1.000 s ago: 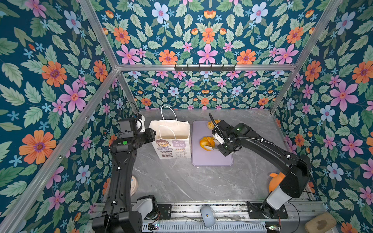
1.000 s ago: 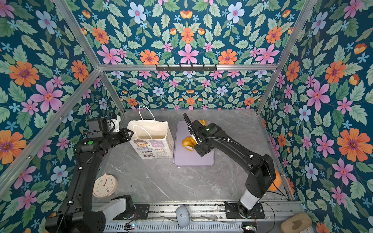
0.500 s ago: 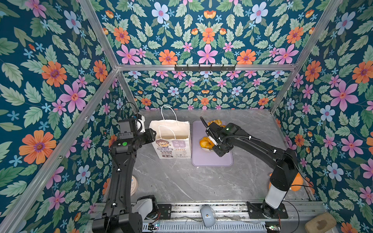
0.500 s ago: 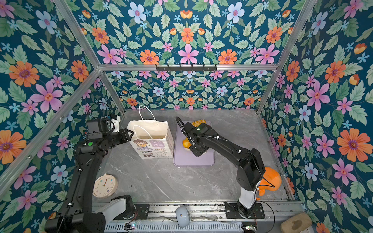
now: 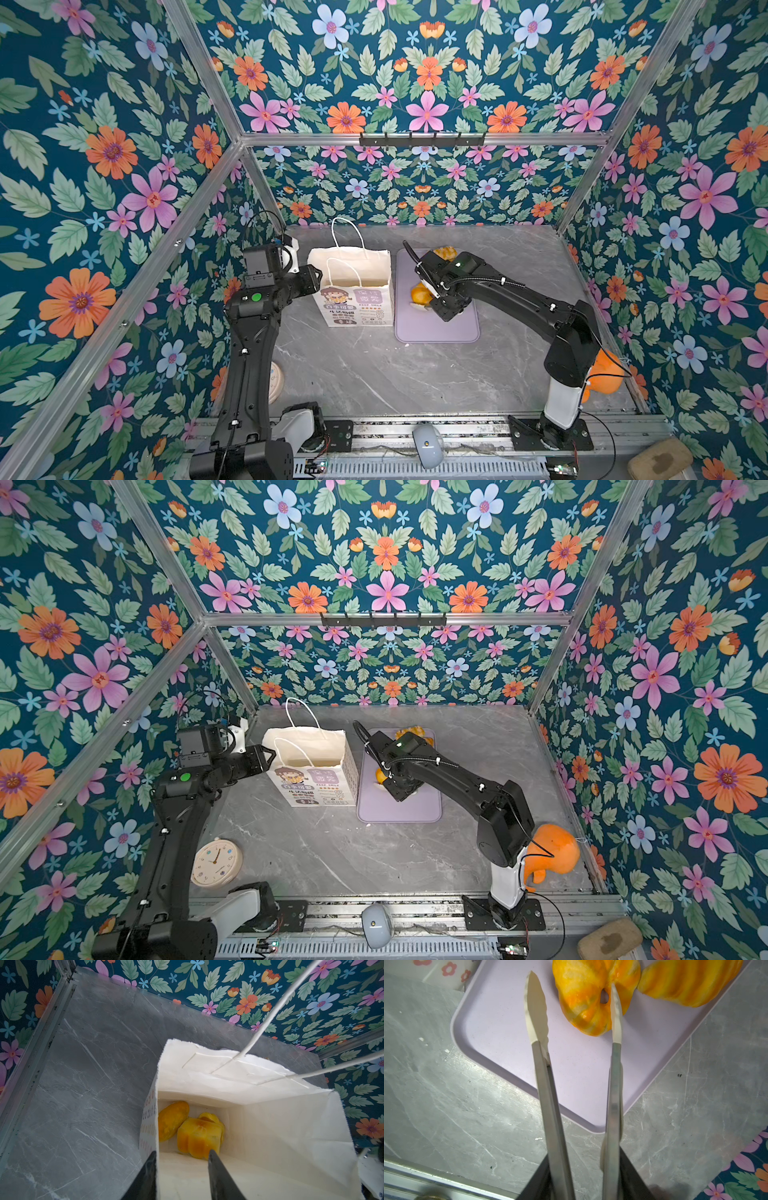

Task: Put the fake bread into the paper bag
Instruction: 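Lower the tongs with the right gripper and pinch the orange pumpkin-shaped bun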

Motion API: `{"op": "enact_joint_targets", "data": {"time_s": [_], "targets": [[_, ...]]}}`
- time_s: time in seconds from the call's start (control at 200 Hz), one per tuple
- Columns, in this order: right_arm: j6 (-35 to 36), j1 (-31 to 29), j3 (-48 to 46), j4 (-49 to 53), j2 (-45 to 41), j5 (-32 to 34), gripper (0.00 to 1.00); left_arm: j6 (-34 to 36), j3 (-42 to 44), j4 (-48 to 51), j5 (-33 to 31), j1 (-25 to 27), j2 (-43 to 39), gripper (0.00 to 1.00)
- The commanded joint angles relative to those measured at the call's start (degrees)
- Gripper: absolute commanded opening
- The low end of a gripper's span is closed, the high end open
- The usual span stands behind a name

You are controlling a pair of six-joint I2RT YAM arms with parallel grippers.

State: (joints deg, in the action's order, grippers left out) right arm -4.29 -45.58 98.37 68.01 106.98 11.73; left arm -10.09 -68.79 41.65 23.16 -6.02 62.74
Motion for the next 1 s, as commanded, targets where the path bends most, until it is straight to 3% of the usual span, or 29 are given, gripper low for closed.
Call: {"op": "enact_joint_targets", "data": {"time_s": [0.0,0.305,0.45,0.65,0.995], "targets": [[-0.8,-0.1,0.5,1.3,0.8,1.7,0.41,0.6,-0.2,-0.8,0.7,0.0,0.1,0.41],[-1.8,-0.4,0.9,2.5,2.9,4.0,0.39,0.5,-0.1,-1.0,1.1,0.0,0.2,0.41],[-1.6,-0.4,0.5,2.5,3.3,4.1,0.33,0.5,0.1,-0.9,1.0,0.0,-0.2,0.41],[-1.1,-0.5,-0.1,2.1,1.8,3.4,0.25,0.5,0.3,-0.9,1.0,0.0,-0.5,0.41],[-0.7,-1.1,1.8,3.7,-2.8,0.5,0.23,0.2,0.2,-0.9,1.3,0.0,-0.6,0.41]]}}
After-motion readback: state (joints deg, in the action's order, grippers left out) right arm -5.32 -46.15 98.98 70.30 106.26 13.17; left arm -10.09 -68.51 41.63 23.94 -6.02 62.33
